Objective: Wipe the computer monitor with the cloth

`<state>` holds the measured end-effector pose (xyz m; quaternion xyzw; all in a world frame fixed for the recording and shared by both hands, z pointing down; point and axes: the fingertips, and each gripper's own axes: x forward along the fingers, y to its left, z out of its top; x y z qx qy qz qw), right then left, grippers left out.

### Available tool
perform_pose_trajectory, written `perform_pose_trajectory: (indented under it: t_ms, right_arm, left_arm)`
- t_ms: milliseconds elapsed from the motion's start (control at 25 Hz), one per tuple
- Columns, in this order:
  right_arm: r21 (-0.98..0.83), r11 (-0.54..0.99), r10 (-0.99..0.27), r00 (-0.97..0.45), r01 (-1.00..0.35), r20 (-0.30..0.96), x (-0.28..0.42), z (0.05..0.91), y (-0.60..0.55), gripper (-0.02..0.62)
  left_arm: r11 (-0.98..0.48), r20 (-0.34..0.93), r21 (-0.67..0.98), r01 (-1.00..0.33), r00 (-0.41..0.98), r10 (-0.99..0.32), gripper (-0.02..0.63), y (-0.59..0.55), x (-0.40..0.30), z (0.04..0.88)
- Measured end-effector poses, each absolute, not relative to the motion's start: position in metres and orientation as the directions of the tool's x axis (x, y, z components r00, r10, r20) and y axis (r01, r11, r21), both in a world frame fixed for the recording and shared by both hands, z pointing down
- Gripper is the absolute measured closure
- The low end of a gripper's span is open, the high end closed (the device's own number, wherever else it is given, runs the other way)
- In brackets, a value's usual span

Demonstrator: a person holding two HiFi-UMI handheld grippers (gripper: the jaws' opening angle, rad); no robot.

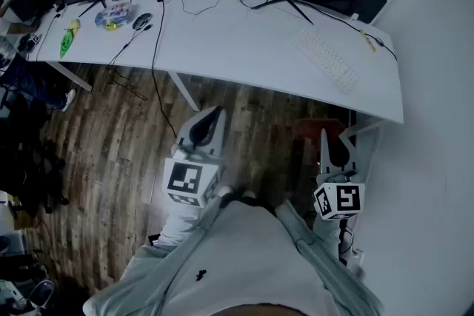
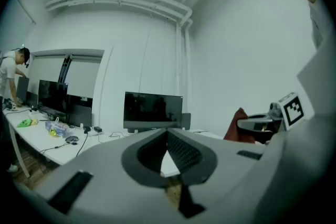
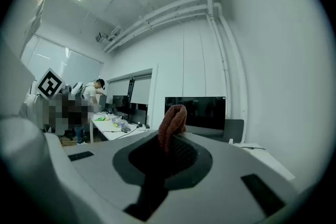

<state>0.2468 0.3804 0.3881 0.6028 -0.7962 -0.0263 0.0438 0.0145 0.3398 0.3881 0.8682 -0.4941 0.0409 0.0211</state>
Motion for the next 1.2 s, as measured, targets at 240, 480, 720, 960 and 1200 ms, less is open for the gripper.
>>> perform_pose_trajectory:
  t_ms: [240, 480, 720, 960, 1200]
  right_arm:
    - [0.066, 0.257, -0.966, -0.254, -0.964, 0.049, 0.266, 0.395, 0.394, 0.56]
    - [0.041, 0.286, -0.957, -0.284, -0.957, 0.053, 0.273, 0.407, 0.404, 0.56]
    - [0.012, 0.309, -0.95, -0.308, -0.951, 0.059, 0.268, 0.418, 0.389, 0.56]
    - [0.019, 0.327, -0.943, -0.325, -0.945, 0.069, 0.242, 0.428, 0.338, 0.56]
    - [0.032, 0.344, -0.937, -0.341, -0.938, 0.077, 0.204, 0.418, 0.249, 0.56]
  left_arm:
    - [-0.499, 0.095, -0.003, -0.866, 0.497, -0.863, 0.586, 0.352, 0.023, 0.385]
    - [-0.478, 0.097, -0.018, -0.878, 0.474, -0.875, 0.584, 0.362, 0.027, 0.387]
    - [-0.456, 0.096, -0.029, -0.889, 0.452, -0.887, 0.584, 0.348, 0.025, 0.389]
    - [-0.448, 0.084, -0.01, -0.894, 0.446, -0.891, 0.586, 0.299, 0.004, 0.397]
    - [-0.451, 0.071, -0.015, -0.892, 0.449, -0.891, 0.586, 0.215, -0.03, 0.385]
